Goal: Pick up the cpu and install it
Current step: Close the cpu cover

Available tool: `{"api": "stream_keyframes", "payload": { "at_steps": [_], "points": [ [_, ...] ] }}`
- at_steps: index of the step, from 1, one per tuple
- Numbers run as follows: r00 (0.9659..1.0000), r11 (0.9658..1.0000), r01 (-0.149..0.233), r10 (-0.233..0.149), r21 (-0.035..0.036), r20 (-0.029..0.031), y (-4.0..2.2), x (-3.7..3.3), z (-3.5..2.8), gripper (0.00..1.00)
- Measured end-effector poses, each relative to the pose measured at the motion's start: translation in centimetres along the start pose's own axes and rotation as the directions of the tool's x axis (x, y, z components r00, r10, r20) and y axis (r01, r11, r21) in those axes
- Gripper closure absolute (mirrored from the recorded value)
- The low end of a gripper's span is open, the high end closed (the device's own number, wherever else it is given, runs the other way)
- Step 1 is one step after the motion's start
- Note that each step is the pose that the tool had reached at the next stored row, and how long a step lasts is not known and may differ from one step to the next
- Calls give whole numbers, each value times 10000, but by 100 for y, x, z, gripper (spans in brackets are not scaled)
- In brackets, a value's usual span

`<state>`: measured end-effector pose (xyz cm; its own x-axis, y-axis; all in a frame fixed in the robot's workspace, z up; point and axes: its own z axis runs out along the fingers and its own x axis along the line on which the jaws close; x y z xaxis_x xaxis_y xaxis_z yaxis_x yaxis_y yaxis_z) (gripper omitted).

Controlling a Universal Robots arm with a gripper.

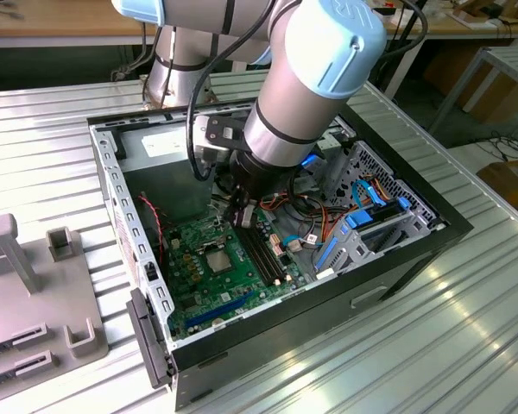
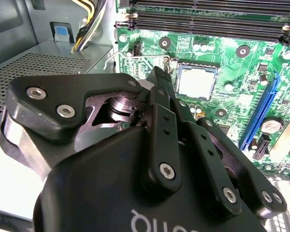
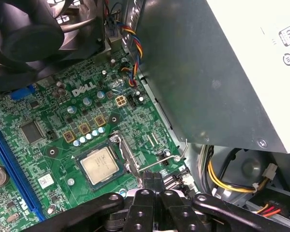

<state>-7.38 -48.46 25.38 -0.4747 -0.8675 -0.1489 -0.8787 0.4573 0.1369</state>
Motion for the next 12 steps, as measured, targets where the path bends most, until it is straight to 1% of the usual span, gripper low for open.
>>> {"api": "stream_keyframes", "payload": {
  "at_steps": [9,12],
  "points": [
    [10000,10000,0,0,0,-1,-6,13,-3,89],
    [10000,10000,-1,1,0,-1,-16,32,-7,89]
  ]
}}
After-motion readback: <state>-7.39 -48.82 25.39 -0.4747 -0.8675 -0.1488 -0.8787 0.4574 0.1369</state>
